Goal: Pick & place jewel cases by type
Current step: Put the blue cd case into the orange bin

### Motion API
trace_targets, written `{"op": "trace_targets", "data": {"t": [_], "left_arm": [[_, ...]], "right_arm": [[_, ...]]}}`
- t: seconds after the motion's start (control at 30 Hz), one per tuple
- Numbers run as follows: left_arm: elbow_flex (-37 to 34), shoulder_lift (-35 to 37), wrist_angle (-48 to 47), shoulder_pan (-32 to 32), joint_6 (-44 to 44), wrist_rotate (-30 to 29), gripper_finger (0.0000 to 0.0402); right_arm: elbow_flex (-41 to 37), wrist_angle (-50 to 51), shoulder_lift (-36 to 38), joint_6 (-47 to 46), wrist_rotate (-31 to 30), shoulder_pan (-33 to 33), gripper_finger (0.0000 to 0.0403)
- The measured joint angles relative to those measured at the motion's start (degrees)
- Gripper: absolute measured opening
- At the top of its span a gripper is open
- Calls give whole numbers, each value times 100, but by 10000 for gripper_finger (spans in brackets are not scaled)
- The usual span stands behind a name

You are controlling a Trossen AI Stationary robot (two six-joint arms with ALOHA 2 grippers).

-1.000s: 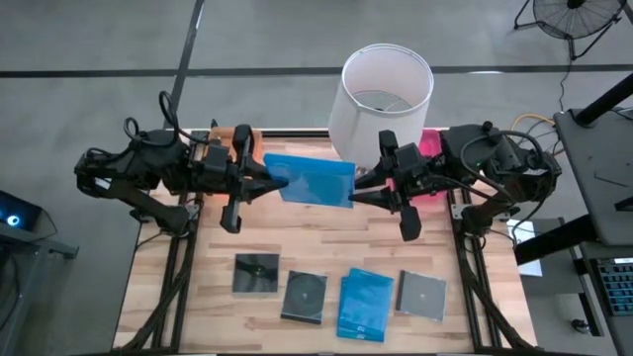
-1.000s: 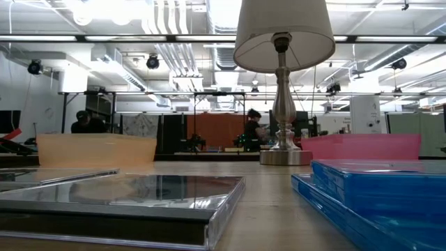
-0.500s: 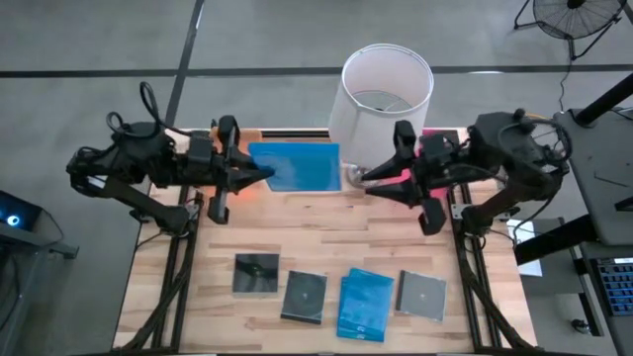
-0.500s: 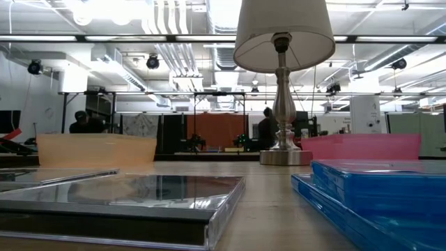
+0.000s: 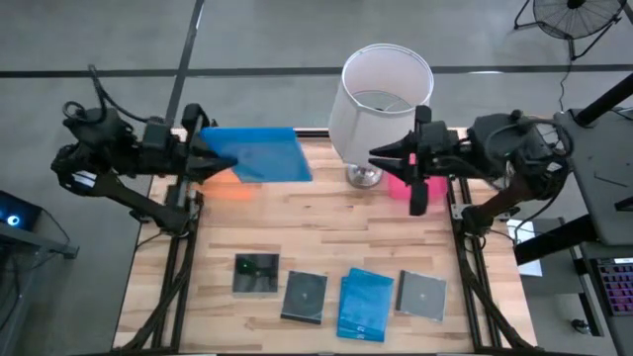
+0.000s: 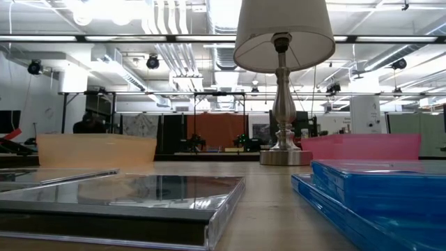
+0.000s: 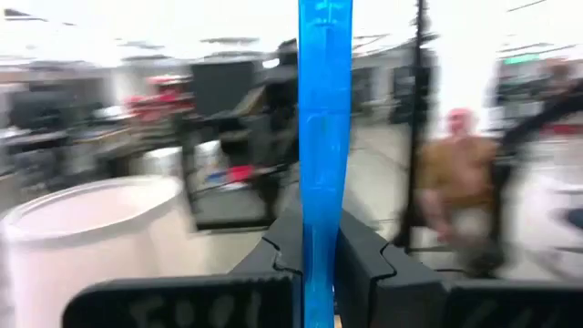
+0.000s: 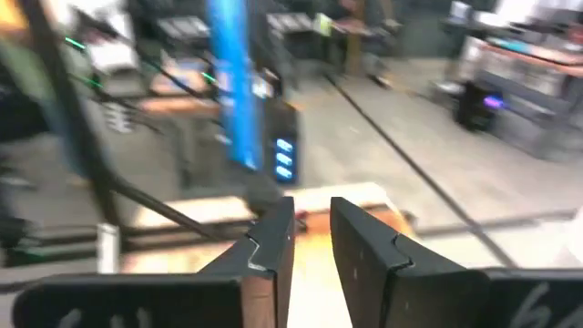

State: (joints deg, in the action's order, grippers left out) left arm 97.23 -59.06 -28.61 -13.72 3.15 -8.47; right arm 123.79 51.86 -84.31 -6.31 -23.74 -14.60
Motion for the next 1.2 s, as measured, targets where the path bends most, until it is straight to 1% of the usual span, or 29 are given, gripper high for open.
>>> {"op": "trace_targets", "data": {"t": [0.03,0.1,0.2,0.23,0.27,0.3,0.33,0.37,0.43,0.53,0.67,0.8,0.87,0.9,0.93,1.0,1.1,1.17,1.2], "left_arm": [[0,22,31,0,-8,476,5],[0,22,312,2,-2,1877,5],[-2,-86,936,-7,88,4501,5],[-2,-149,1319,-11,0,5308,5],[-2,-218,1733,-12,-256,5902,5],[-2,-287,2174,-23,-583,6288,5],[-2,-350,2544,-49,-873,6479,5],[0,-422,2810,-95,-1018,6554,5],[0,-547,2975,-202,-1000,6682,5],[0,-728,2976,-316,-758,6869,5],[4,-929,2961,-364,-729,7128,5],[42,-956,3006,-418,-579,7234,5],[34,-931,2998,-419,-328,7187,5],[33,-919,2925,-411,-126,7005,5],[33,-900,2802,-398,131,6690,5],[92,-871,2300,-377,746,5855,5],[370,-851,1232,-376,1611,4479,5],[631,-874,617,-434,1973,3364,5],[746,-901,413,-488,2093,2899,5]], "right_arm": [[-17,93,-19,0,-76,1,63],[-64,173,-23,1,-122,2,61],[-154,173,-23,48,-132,36,61],[-174,175,-23,44,-133,43,61],[-182,175,-23,39,-134,67,61],[-188,174,-25,43,-132,97,61],[-189,174,-25,46,-137,115,61],[-189,173,-25,46,-137,134,60],[-190,161,-25,46,-149,188,58],[-197,160,-25,2,-152,235,57],[-199,164,-25,-68,-150,255,57],[-199,168,-25,-41,-135,255,57],[-200,168,-25,37,-135,255,57],[-200,166,-25,73,-135,255,57],[-200,166,-25,117,-133,255,57],[-200,168,-25,140,-133,255,57],[-200,168,-25,191,-135,255,57],[-200,168,-25,195,-135,254,57],[-200,168,-25,195,-134,253,57]]}}
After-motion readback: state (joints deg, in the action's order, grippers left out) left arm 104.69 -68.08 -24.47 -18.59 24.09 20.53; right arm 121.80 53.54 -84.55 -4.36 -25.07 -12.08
